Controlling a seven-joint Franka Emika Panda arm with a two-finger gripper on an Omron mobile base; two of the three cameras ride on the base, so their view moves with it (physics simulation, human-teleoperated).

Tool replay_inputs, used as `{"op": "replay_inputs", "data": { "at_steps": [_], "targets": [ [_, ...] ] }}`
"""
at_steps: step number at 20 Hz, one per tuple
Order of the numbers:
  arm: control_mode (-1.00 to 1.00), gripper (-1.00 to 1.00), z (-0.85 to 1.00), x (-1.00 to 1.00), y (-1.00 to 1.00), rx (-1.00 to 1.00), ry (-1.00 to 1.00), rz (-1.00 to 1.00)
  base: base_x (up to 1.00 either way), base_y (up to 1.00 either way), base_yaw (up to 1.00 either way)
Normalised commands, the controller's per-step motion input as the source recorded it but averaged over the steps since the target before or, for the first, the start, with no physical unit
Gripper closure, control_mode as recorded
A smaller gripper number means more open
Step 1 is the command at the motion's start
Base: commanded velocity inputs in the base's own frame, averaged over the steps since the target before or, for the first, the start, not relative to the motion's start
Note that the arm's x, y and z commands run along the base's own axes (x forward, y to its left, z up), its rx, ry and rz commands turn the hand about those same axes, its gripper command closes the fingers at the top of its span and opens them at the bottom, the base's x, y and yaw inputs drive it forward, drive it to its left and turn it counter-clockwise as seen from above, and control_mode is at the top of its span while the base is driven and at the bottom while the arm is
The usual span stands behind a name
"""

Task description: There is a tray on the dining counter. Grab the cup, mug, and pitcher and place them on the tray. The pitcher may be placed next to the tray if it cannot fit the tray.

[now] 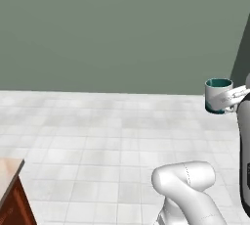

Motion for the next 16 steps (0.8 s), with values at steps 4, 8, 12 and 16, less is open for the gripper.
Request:
{"op": "replay_inputs", "data": {
  "at_steps": [4,8,12,16],
  "targets": [
    [1.0,1.0,0.0,0.0,0.0,0.0,0.0,0.0,1.0,0.0,0.2],
    [1.0,1.0,0.0,0.0,0.0,0.0,0.0,0.0,1.0,-0.01,0.24],
    [1.0,1.0,0.0,0.0,0.0,0.0,0.0,0.0,1.0,-0.13,0.34],
    [1.0,1.0,0.0,0.0,0.0,0.0,0.0,0.0,1.0,-0.31,0.46]
  ]
}}
